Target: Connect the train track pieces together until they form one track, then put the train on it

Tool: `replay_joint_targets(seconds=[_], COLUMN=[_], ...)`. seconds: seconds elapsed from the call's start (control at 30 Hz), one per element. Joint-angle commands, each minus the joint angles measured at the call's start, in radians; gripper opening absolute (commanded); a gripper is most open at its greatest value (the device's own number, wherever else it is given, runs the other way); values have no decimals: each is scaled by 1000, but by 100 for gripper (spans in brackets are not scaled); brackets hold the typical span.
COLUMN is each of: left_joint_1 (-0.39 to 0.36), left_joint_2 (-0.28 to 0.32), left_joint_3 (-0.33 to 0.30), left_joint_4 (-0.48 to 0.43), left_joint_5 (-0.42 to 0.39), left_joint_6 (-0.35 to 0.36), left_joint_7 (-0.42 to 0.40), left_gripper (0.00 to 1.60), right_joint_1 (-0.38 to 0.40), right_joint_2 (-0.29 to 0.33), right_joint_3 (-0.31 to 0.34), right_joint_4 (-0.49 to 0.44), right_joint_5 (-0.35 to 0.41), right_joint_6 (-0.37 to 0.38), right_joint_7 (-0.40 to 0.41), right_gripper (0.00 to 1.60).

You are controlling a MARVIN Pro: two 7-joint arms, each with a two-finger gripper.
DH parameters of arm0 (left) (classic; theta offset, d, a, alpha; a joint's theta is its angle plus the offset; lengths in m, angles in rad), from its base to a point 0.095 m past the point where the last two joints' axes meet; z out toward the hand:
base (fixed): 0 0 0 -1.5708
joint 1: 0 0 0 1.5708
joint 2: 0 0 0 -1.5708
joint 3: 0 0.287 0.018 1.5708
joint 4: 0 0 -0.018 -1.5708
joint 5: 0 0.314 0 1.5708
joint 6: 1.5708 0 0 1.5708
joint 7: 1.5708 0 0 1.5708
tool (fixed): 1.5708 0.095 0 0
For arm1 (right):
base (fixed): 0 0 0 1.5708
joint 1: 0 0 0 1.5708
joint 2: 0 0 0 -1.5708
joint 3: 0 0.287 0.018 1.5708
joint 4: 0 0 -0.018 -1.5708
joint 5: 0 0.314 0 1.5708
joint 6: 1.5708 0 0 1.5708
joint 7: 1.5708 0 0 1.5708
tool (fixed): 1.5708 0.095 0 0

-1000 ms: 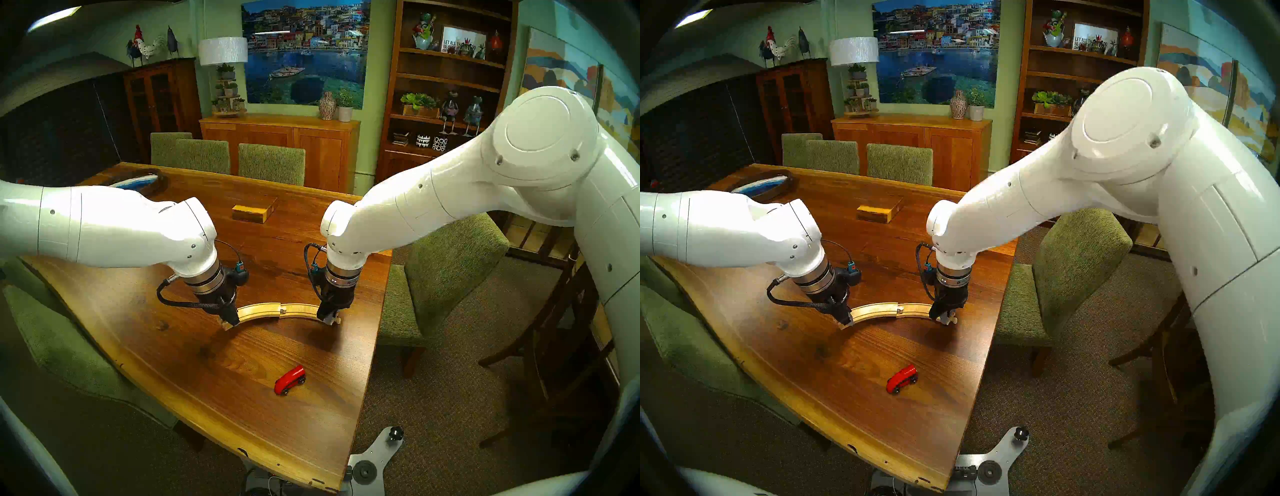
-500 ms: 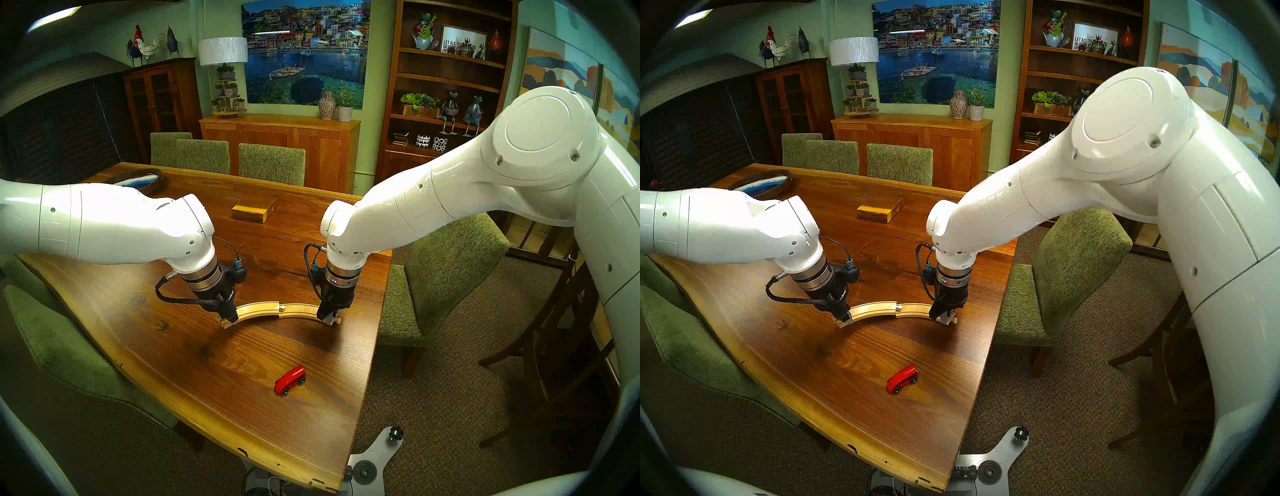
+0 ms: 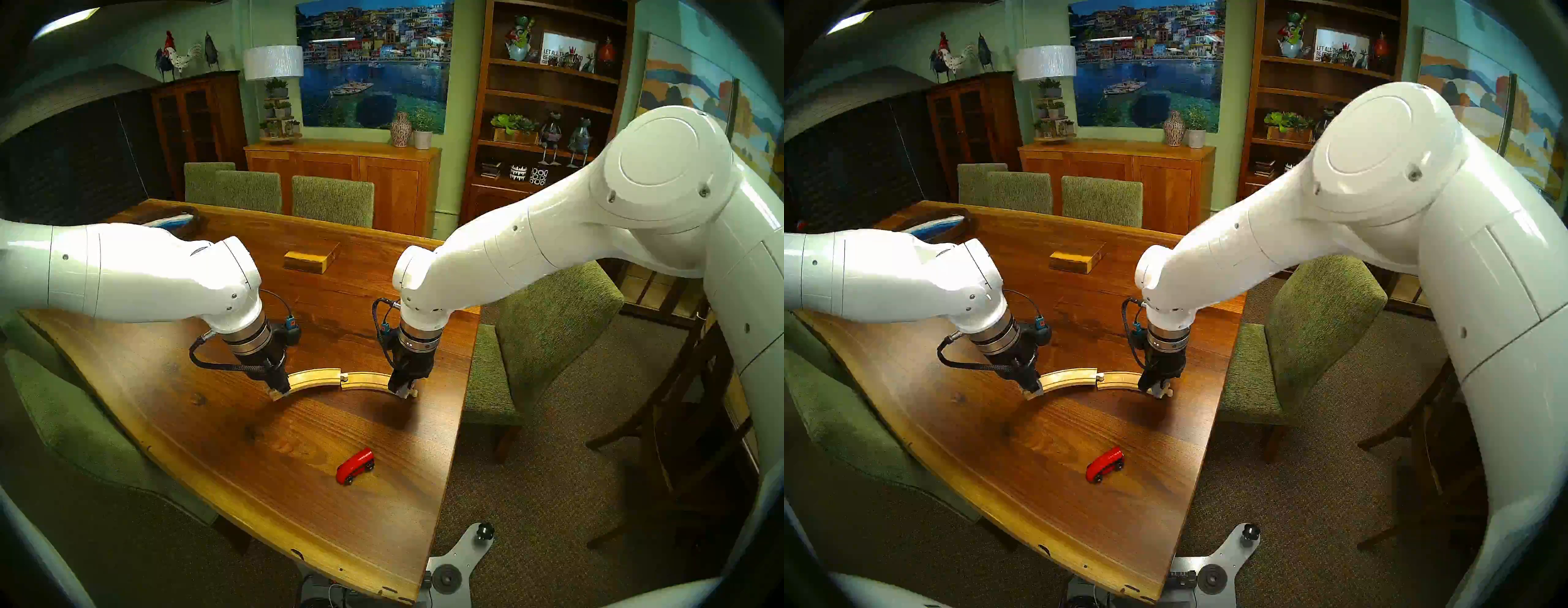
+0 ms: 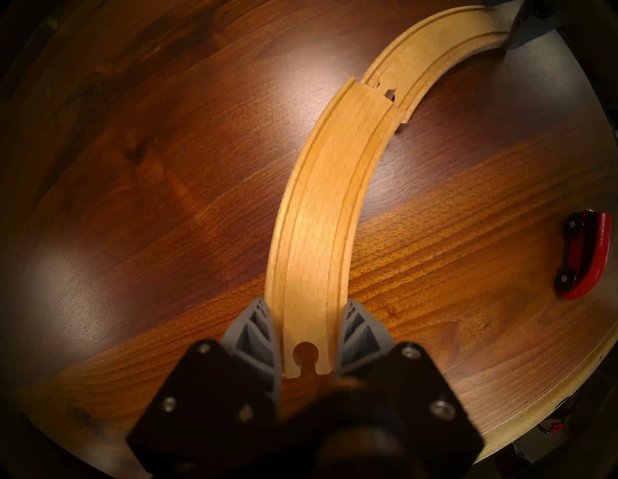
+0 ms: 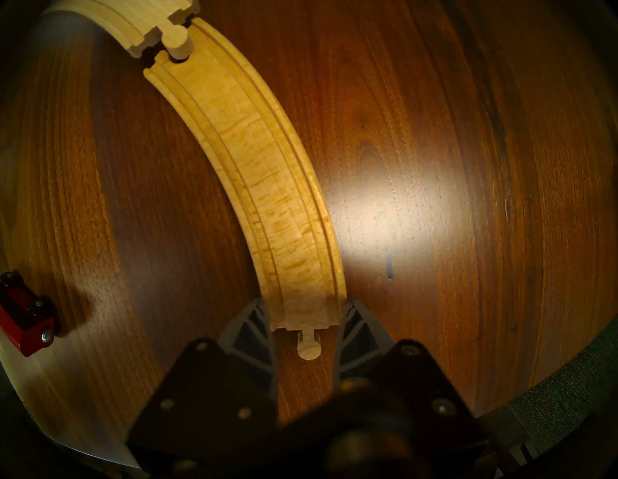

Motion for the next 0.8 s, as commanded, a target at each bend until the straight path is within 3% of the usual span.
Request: replay_joint_targets(seconds=[0.0,0.77], left_joint_1=[-22,-17], left_joint_2=[-7,13], left_joint_3=[-23,-16], left_joint_4=[6,-25], left_joint_5=[-3,3], left_joint_6=[-4,0], left_joint_7=[0,15], left_gripper=[0,0], right_joint_1=[-1,-2], right_joint_2=[-1,-1], right_joint_3=[-1,-1], right_joint_4=[-1,-1], right_joint_5=[1,1], right_joint_6=[2,2], right_joint_7=[-3,-3], right_gripper=[0,0])
